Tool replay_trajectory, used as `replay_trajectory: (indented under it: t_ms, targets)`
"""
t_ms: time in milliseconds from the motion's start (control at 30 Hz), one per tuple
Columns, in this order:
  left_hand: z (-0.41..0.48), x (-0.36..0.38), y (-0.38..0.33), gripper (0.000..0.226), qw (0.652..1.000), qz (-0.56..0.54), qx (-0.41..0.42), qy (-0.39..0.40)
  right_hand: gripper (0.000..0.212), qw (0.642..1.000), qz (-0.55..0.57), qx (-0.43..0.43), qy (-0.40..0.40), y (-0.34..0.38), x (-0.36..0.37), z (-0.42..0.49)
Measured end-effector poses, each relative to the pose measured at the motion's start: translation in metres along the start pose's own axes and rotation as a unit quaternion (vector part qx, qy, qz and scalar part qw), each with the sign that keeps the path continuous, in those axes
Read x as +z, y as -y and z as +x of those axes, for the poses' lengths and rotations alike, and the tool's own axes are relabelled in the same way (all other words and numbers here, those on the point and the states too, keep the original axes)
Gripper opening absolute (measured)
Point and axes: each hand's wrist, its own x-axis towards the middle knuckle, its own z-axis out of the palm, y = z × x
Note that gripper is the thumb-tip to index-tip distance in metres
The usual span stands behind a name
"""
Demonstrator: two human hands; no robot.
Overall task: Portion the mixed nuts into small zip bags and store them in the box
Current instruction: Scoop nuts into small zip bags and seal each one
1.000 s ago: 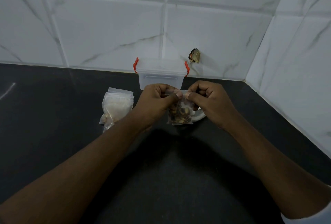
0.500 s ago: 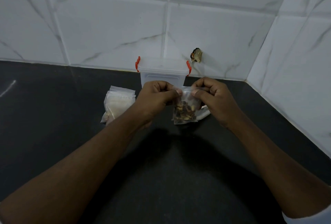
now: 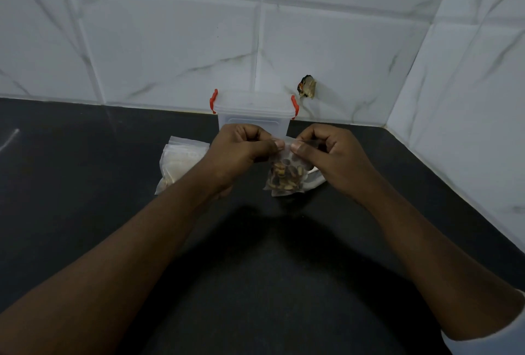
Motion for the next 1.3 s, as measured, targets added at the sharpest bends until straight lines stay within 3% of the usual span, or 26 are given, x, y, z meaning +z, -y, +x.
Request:
replay_trajectory:
  t_ms: [333, 700, 1000, 1300]
  targets:
    - [0.005, -0.007, 0.002, 0.009, 0.999, 0.029, 0.029, 0.011, 0.022, 1.0, 0.006, -0.005, -0.013, -0.004, -0.005, 0.001]
    - [0.003, -0.009, 0.006, 0.006, 0.993, 0.097, 0.055, 0.025, 0.006, 1.0, 0.015, -0.014, -0.017, -0.007, -0.002, 0.0]
    - [0.005, -0.013, 0.001, 0.01, 0.961, 0.249, 0.108, 0.047, 0.007, 1.0, 0.008, -0.012, -0.015, -0.004, -0.003, 0.0]
    - [0.007, -0.025, 0.001, 0.012, 0.953, 0.273, 0.13, 0.028, 0.011, 1.0, 0.003, 0.008, -0.002, -0.005, -0.009, 0.003]
